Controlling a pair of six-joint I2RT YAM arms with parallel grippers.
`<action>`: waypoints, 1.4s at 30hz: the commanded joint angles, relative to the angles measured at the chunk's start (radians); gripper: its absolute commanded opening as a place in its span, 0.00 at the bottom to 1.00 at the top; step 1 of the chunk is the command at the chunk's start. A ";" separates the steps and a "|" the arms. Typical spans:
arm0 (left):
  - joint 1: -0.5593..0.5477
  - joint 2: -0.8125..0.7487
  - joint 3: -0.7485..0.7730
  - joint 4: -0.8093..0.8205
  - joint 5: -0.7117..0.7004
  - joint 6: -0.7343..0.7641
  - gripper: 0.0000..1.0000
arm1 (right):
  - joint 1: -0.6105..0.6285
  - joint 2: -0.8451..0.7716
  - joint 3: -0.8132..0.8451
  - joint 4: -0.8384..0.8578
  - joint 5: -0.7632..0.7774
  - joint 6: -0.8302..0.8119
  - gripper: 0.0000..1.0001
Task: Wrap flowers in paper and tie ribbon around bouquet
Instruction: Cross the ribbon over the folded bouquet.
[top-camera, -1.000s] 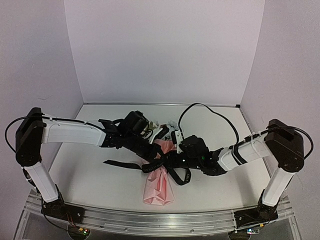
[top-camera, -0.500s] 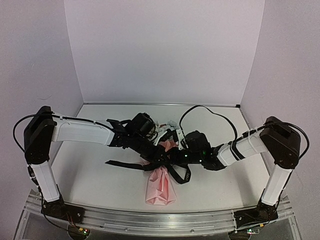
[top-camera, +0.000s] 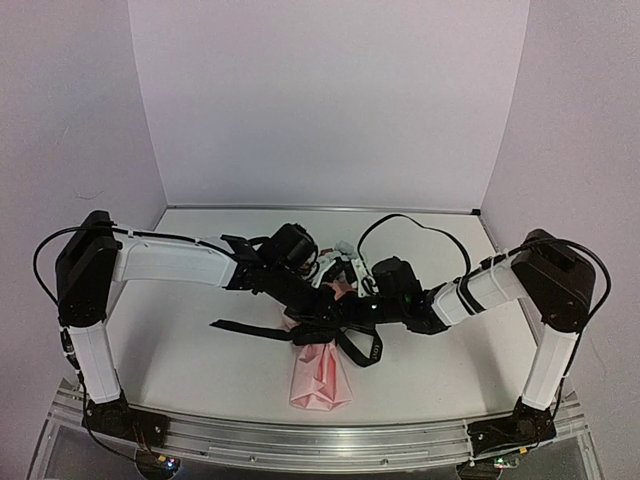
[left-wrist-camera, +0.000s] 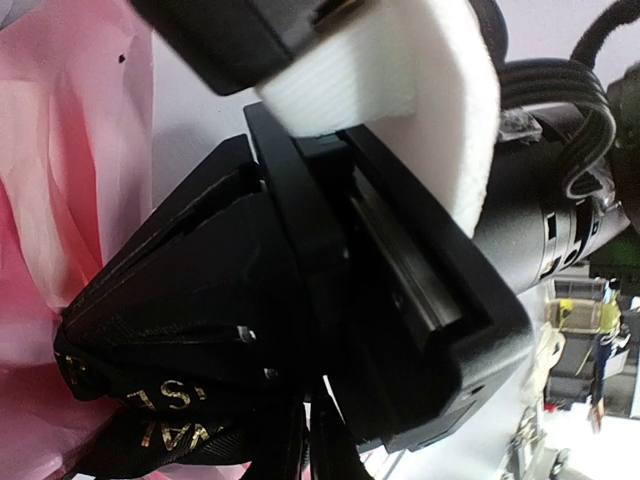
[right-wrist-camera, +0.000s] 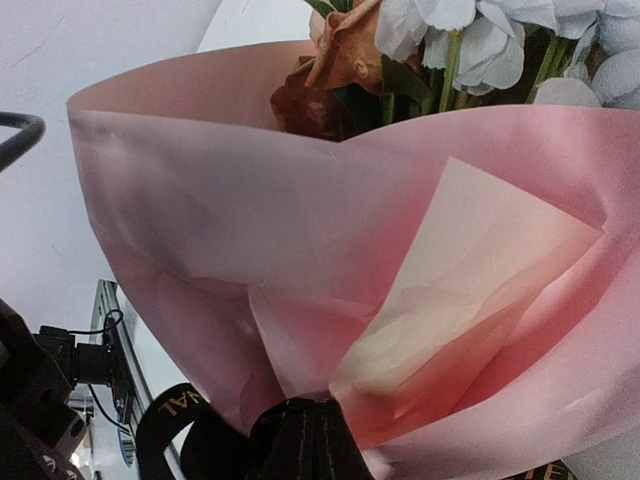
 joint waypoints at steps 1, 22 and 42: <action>-0.027 -0.034 0.007 0.220 0.100 -0.129 0.06 | -0.007 0.016 0.061 0.038 -0.032 0.024 0.00; 0.010 -0.042 -0.131 0.620 0.017 -0.522 0.00 | -0.058 0.057 0.169 0.036 -0.219 0.092 0.00; 0.052 -0.092 -0.235 0.803 0.009 -0.804 0.00 | -0.054 0.116 0.263 0.032 -0.201 0.153 0.00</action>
